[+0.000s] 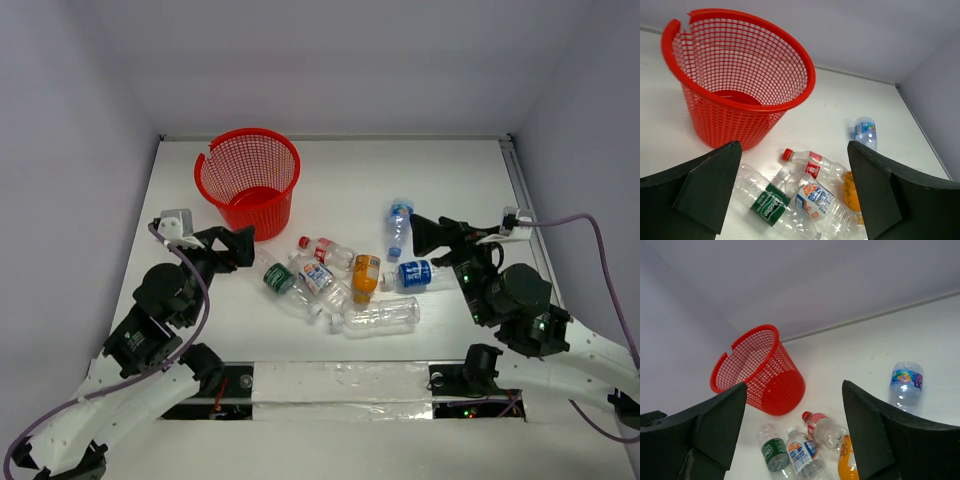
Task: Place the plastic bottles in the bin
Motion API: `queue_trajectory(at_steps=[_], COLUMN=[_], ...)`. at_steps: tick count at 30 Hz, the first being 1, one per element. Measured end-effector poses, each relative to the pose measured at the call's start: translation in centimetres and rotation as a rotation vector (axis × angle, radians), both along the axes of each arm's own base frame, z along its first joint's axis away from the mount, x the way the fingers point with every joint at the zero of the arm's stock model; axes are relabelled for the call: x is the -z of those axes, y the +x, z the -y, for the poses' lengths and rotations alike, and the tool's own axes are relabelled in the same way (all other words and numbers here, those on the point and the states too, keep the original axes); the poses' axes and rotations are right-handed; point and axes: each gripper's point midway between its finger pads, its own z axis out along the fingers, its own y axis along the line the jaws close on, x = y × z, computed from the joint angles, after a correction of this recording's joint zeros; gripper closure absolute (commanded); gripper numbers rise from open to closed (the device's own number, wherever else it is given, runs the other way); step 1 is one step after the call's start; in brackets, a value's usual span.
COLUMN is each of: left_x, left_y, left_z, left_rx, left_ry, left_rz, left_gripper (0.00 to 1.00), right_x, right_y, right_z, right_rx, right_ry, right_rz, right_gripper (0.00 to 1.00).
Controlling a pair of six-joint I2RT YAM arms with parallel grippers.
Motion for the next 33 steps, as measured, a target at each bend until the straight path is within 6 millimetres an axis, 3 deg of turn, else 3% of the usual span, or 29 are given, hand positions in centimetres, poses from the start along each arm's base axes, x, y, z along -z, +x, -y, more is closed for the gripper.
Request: queue_trajectory(at_steps=[2,3,5,6,7,8,9,11,12,15,18,19,21,22,24,25,28,33], left_x=[0.1,0.1,0.0,0.0,0.0,0.0,0.1,0.4,0.7,2.0,2.8,3.4,4.6,5.4,6.2,6.8,8.1,10.9], left_y=[0.2,0.2,0.4,0.5,0.6,0.7,0.9,1.5,1.9,3.5,4.7,5.3,6.6,7.5,9.3,10.2,12.8,16.2], left_z=[0.9,1.3,2.4,3.0,3.7,4.3,5.1,6.8,7.6,10.8,15.2,16.8,19.6,20.9,23.0,24.2,27.8,33.8], left_rx=[0.032,0.050,0.093,0.111,0.135,0.155,0.179,0.222,0.237,0.278,0.334,0.347,0.370,0.372,0.372,0.373,0.387,0.425], left_ry=[0.007,0.010,0.009,0.005,-0.004,-0.007,-0.013,-0.028,-0.029,-0.017,0.011,0.027,0.059,0.078,0.098,0.110,0.135,0.184], left_rz=[-0.013,-0.019,-0.032,-0.036,-0.042,-0.049,-0.055,-0.078,-0.093,-0.147,-0.187,-0.206,-0.239,-0.253,-0.277,-0.292,-0.318,-0.365], left_gripper=[0.17,0.23,0.32,0.45,0.54,0.63,0.82,0.97,1.00,1.00,1.00,0.92,0.64,0.57,0.43,0.40,0.30,0.22], right_x=[0.9,1.1,1.1,1.1,0.9,0.7,0.4,-0.1,-0.4,-0.8,-0.1,0.3,1.0,1.3,1.7,1.8,2.4,3.6], right_y=[0.0,0.0,-0.2,-0.3,-0.5,-0.7,-1.0,-1.7,-2.1,-3.1,-3.4,-3.4,-3.3,-3.2,-3.2,-3.1,-3.0,-2.7], right_z=[0.6,0.9,1.6,2.1,2.7,3.4,4.2,6.2,7.1,9.5,10.3,10.2,9.9,9.8,9.5,9.3,8.7,7.3], right_rx=[0.023,0.029,0.043,0.050,0.055,0.060,0.068,0.081,0.085,0.093,0.093,0.094,0.092,0.090,0.086,0.082,0.073,0.047], right_ry=[-0.015,-0.020,-0.015,-0.008,0.003,0.018,0.045,0.105,0.136,0.224,0.248,0.243,0.223,0.218,0.210,0.209,0.202,0.169], right_rz=[-0.016,-0.022,-0.026,-0.027,-0.025,-0.021,-0.017,-0.003,0.004,0.027,0.026,0.020,0.006,-0.001,-0.011,-0.015,-0.025,-0.046], right_gripper=[0.27,0.32,0.53,0.64,0.84,0.92,0.99,1.00,1.00,1.00,1.00,1.00,0.90,0.73,0.54,0.39,0.22,0.10])
